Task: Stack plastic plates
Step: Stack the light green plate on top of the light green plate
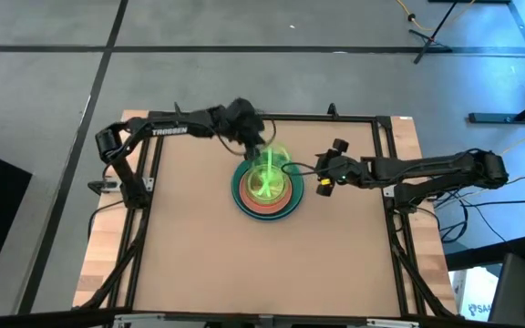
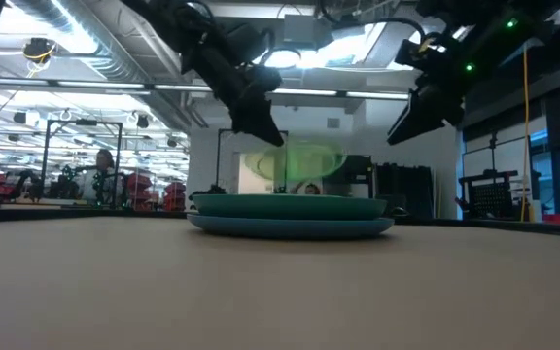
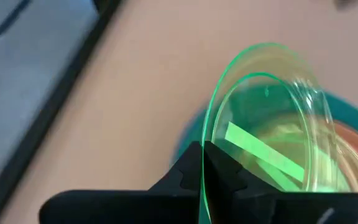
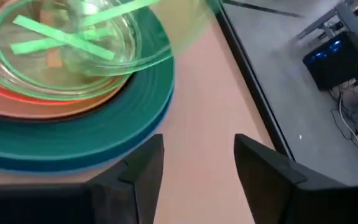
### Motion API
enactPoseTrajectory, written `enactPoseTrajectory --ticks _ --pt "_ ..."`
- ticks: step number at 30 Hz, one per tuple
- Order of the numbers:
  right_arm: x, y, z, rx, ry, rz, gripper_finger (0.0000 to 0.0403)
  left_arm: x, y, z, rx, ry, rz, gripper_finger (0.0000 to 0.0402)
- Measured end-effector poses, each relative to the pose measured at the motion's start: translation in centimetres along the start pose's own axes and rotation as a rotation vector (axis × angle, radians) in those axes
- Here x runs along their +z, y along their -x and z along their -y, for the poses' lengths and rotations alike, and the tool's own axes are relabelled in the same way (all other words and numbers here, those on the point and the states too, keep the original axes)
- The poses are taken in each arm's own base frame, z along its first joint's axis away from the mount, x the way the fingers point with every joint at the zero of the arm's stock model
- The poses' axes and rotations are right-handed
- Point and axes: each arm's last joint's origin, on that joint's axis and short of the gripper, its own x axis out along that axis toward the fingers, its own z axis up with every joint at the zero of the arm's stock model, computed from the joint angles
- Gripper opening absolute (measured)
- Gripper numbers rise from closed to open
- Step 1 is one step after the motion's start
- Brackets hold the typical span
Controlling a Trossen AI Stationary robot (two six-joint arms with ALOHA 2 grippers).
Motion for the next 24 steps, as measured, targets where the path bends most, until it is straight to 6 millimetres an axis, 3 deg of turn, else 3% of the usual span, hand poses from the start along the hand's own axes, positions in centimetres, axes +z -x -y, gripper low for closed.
enactPoseTrajectory --ticks 5,12,24 --pt "0.0 -0.1 0.0 0.001 -0.007 -0.006 0.019 -1.3 -1.0 3.0 -0.021 -0.073 -0.053 0.0" --pt "0.0 -0.1 -0.1 0.001 -0.004 0.0 0.019 -3.4 -1.9 4.8 0.043 -0.104 -0.114 0.0009" --pt "-0.6 -0.5 -0.6 0.089 -0.04 0.022 0.019 -3.8 -2.2 5.8 -0.094 -0.063 -0.104 0.0122"
